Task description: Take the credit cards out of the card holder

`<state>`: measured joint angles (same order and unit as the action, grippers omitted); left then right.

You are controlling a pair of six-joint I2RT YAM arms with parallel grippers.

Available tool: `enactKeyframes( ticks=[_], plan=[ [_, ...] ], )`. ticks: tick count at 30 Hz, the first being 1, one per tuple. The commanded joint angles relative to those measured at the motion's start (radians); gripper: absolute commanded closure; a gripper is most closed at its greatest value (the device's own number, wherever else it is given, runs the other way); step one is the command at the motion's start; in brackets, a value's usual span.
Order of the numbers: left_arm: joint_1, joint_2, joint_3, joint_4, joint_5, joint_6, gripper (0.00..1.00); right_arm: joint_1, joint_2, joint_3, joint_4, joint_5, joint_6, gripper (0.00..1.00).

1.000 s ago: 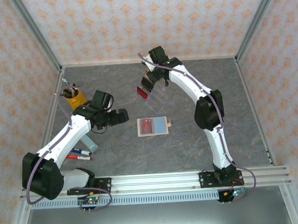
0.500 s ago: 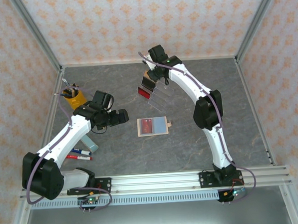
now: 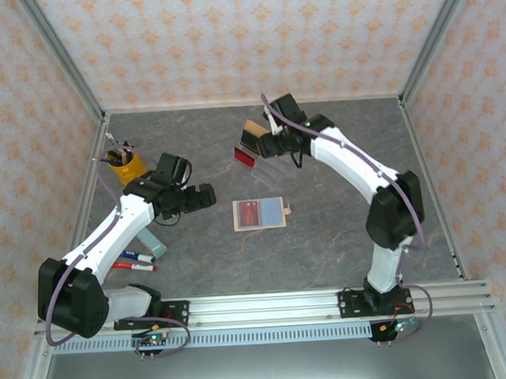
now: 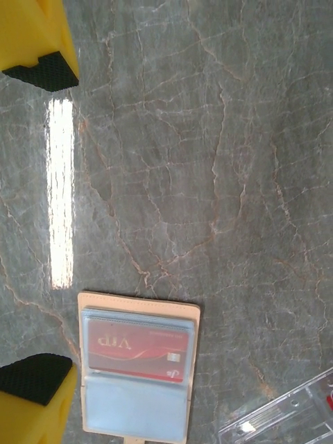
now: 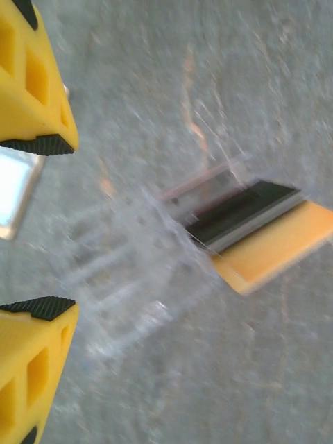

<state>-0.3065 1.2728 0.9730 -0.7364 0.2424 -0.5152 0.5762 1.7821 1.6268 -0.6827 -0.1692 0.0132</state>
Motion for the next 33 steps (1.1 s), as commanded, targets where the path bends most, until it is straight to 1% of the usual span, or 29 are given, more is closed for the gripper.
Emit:
enactKeyframes(
  ticks=[1, 4, 6, 10, 11, 15, 18, 24, 27, 30, 33],
  plan=[
    [0.007, -0.032, -0.010, -0.014, -0.056, -0.007, 0.00, 0.085, -0.108, -0.175, 0.110, 0.001, 0.224, 0.39],
    [0.010, -0.032, -0.010, -0.006, -0.063, -0.013, 0.00, 0.162, -0.159, -0.332, 0.212, 0.025, 0.304, 0.35],
    [0.013, -0.030, -0.011, 0.004, -0.064, -0.013, 0.00, 0.211, -0.148, -0.394, 0.247, 0.047, 0.347, 0.36],
    [0.017, -0.032, -0.020, 0.019, -0.084, -0.013, 0.00, 0.266, -0.107, -0.438, 0.247, 0.102, 0.418, 0.35],
    [0.017, -0.031, -0.024, 0.028, -0.084, -0.044, 0.00, 0.273, -0.098, -0.444, 0.250, 0.105, 0.428, 0.34],
    [0.016, -0.024, -0.051, 0.068, -0.074, -0.071, 0.00, 0.283, -0.066, -0.464, 0.263, 0.109, 0.479, 0.34],
    [0.017, -0.013, -0.068, 0.110, -0.053, -0.085, 0.00, 0.282, -0.041, -0.470, 0.256, 0.109, 0.497, 0.35],
    [0.016, 0.000, -0.094, 0.188, -0.003, -0.095, 0.00, 0.283, -0.005, -0.466, 0.224, 0.137, 0.512, 0.35],
    [0.017, 0.009, -0.119, 0.239, 0.025, -0.098, 0.00, 0.283, 0.021, -0.460, 0.215, 0.132, 0.513, 0.35],
    [0.016, 0.024, -0.146, 0.297, 0.072, -0.096, 0.00, 0.282, 0.047, -0.462, 0.233, 0.097, 0.490, 0.39],
    [0.017, 0.039, -0.176, 0.355, 0.123, -0.093, 0.00, 0.281, 0.075, -0.465, 0.245, 0.095, 0.473, 0.41]
  ],
)
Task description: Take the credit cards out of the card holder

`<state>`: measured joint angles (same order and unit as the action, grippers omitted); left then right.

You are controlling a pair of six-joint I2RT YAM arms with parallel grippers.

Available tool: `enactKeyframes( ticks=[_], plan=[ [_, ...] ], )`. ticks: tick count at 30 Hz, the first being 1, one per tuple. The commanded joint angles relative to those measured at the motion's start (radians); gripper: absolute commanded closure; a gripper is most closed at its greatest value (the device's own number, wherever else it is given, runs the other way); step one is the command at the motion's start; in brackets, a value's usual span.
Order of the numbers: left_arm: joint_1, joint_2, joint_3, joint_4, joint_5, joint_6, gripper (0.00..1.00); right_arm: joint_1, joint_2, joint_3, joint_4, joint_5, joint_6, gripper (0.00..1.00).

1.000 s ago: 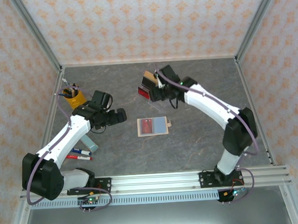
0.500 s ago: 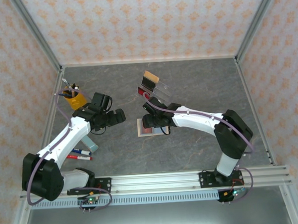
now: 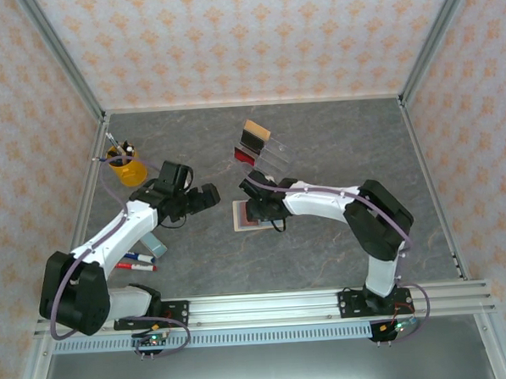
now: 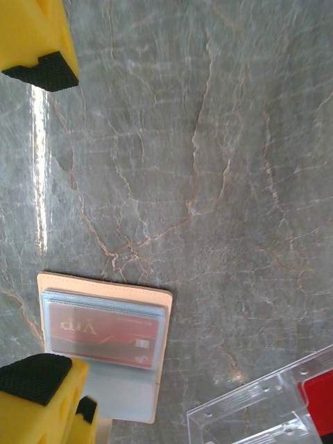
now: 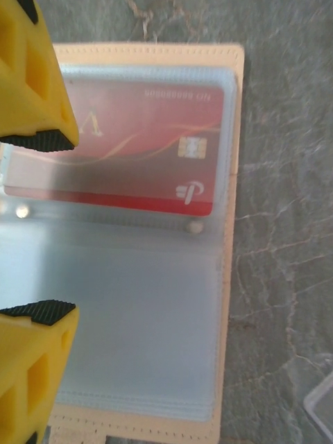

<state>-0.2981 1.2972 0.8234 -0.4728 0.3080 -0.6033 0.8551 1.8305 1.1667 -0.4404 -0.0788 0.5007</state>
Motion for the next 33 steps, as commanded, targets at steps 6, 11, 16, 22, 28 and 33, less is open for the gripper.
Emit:
enactKeyframes(
  ticks=[6, 11, 16, 22, 28, 33],
  plan=[
    [0.004, 0.042, -0.096, 0.229, 0.171, -0.017, 0.00, 0.001, 0.057, -0.009, -0.006, 0.016, -0.009, 0.47],
    [-0.013, 0.101, -0.107, 0.290, 0.256, -0.032, 0.06, 0.001, 0.069, -0.033, 0.011, 0.011, 0.007, 0.54],
    [-0.056, 0.170, -0.082, 0.328, 0.313, -0.044, 0.30, 0.001, 0.070, -0.045, 0.011, 0.022, 0.013, 0.55],
    [-0.112, 0.244, -0.048, 0.372, 0.336, -0.068, 0.55, -0.001, 0.066, -0.059, 0.020, 0.023, 0.019, 0.56],
    [-0.136, 0.302, -0.020, 0.401, 0.364, -0.090, 0.66, -0.008, 0.058, -0.079, 0.043, 0.005, 0.024, 0.59],
    [-0.141, 0.352, 0.004, 0.380, 0.350, -0.112, 0.69, -0.010, 0.050, -0.092, 0.056, -0.003, 0.028, 0.59]
  ],
)
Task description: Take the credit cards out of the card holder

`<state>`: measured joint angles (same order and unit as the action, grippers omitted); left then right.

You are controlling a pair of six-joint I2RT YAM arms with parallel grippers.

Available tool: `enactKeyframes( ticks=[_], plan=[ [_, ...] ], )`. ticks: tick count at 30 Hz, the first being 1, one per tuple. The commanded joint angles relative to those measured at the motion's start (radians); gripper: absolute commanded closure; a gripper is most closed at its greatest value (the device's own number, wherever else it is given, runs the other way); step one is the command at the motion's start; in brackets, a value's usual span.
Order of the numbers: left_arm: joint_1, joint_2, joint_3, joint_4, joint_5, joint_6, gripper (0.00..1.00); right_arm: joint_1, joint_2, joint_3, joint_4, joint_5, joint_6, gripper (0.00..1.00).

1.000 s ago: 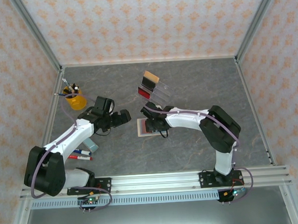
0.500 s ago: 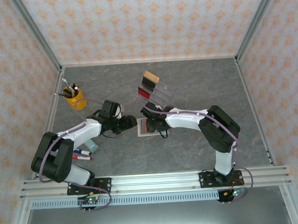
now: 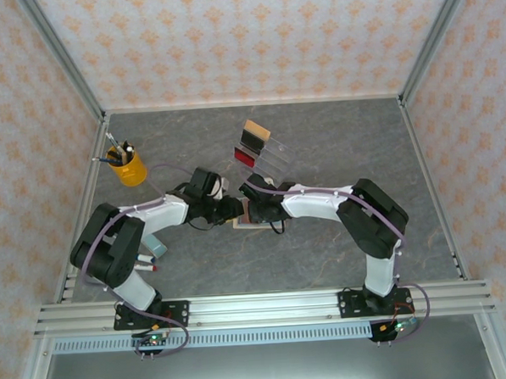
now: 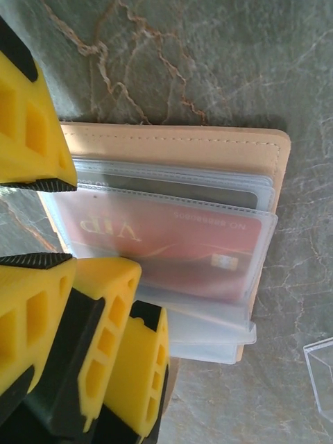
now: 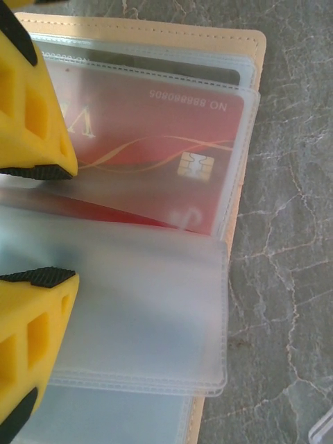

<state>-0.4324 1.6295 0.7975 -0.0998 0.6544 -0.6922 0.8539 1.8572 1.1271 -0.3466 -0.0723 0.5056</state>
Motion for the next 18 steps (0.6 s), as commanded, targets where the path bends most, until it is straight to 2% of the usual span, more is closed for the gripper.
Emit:
enactKeyframes(
  ticks=[1, 9, 14, 18],
  plan=[
    [-0.006, 0.032, 0.039, -0.012, -0.010, -0.029, 0.70, -0.010, 0.021, -0.054, -0.035, -0.011, 0.023, 0.59],
    [-0.008, 0.073, 0.064, -0.042, -0.047, -0.036, 0.70, -0.015, 0.013, -0.064, -0.034, -0.015, 0.022, 0.59],
    [-0.008, 0.101, 0.079, -0.056, -0.015, -0.032, 0.70, -0.015, 0.017, -0.061, -0.033, -0.020, 0.024, 0.59],
    [-0.009, 0.112, 0.083, -0.088, -0.030, -0.023, 0.70, -0.015, 0.019, -0.059, -0.034, -0.020, 0.024, 0.60]
  ],
)
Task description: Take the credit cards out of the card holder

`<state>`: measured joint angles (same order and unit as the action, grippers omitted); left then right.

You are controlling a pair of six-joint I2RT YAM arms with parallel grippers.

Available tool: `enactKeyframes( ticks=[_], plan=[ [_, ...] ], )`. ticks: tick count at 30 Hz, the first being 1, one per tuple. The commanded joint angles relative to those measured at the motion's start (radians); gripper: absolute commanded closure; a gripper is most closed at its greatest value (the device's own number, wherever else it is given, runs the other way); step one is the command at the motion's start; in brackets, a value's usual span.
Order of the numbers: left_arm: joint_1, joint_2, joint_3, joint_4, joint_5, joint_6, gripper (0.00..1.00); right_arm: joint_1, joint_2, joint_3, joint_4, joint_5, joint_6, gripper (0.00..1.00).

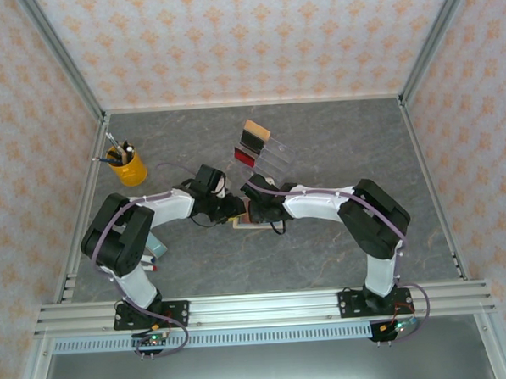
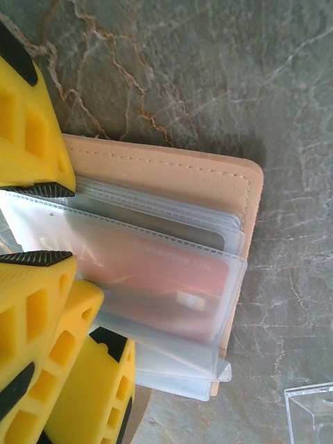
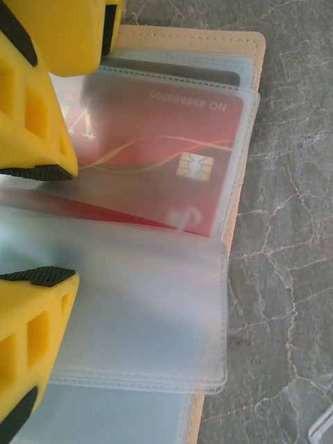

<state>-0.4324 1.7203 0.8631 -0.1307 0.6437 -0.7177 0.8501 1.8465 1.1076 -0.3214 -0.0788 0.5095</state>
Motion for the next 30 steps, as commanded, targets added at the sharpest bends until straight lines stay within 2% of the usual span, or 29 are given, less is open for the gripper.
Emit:
enactKeyframes(
  ticks=[1, 11, 17, 30],
  plan=[
    [-0.009, 0.022, 0.019, -0.067, -0.023, 0.005, 0.70, -0.012, 0.029, -0.040, -0.060, -0.014, 0.022, 0.60],
    [-0.012, 0.050, 0.051, -0.152, 0.001, 0.065, 0.71, -0.017, 0.034, -0.052, -0.038, -0.035, 0.032, 0.60],
    [-0.012, 0.066, 0.066, -0.147, 0.051, 0.081, 0.74, -0.020, 0.043, -0.058, -0.030, -0.046, 0.040, 0.64],
    [-0.012, 0.074, 0.078, -0.109, 0.114, 0.078, 0.74, -0.024, 0.044, -0.074, -0.011, -0.064, 0.055, 0.67]
  ],
)
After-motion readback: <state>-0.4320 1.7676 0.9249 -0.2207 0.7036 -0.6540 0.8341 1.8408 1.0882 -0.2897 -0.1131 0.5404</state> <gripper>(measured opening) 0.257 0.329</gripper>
